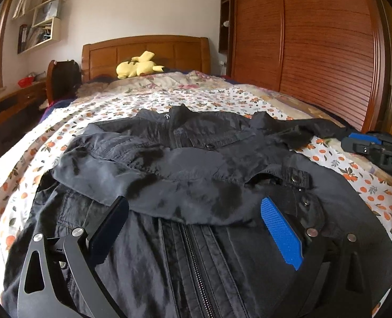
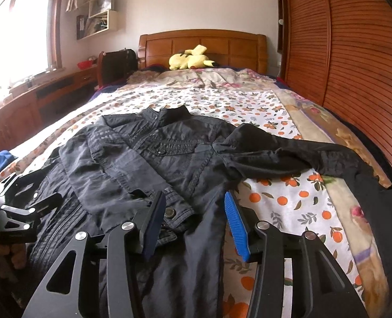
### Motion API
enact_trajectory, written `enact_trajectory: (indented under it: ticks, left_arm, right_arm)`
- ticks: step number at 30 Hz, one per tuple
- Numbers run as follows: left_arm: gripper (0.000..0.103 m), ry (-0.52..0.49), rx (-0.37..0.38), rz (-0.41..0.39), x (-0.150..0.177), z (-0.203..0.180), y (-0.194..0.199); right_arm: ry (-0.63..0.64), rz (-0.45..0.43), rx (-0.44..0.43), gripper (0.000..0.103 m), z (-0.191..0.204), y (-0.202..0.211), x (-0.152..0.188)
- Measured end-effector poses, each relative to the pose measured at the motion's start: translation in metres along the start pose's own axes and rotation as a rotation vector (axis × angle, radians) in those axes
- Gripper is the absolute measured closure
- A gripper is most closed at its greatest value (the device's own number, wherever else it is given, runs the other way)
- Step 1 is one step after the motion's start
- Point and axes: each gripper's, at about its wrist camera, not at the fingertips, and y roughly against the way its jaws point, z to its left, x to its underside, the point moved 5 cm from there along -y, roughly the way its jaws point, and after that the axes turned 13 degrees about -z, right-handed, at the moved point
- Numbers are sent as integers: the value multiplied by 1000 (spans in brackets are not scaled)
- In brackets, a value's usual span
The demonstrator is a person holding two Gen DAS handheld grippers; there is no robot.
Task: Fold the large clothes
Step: 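Release the folded side and move the right tool to the other sleeve, then grasp the other jacket sleeve with the right tool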
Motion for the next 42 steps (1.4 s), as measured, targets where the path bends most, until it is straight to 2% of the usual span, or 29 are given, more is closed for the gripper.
enact_trajectory:
  ticks: [8, 11, 19, 32, 34, 36, 42]
  left_arm:
    - [3, 65, -23, -65, -2, 15, 14]
    - [3, 59, -31, -68, -2, 15, 17]
    - [3, 2, -33, -75, -4, 6, 23]
    - [3, -70, 22, -71, -14, -14, 41]
    - [3, -72, 25, -72, -16, -14, 42]
    - [3, -71, 24, -71, -16, -14, 42]
    - [3, -66, 21, -62, -18, -10, 43]
  right_arm:
    - [2, 3, 1, 57, 0, -2, 1]
    - [5, 6, 11, 53, -1, -4, 2]
    - [16, 0, 66, 49, -12, -14, 2]
    - [23, 0, 193, 48, -71, -39, -5]
    - [23, 2, 203, 46, -80, -46, -7]
    - [25, 6, 214, 38, -87, -52, -9]
    - [12, 43, 264, 36, -120, -79, -8]
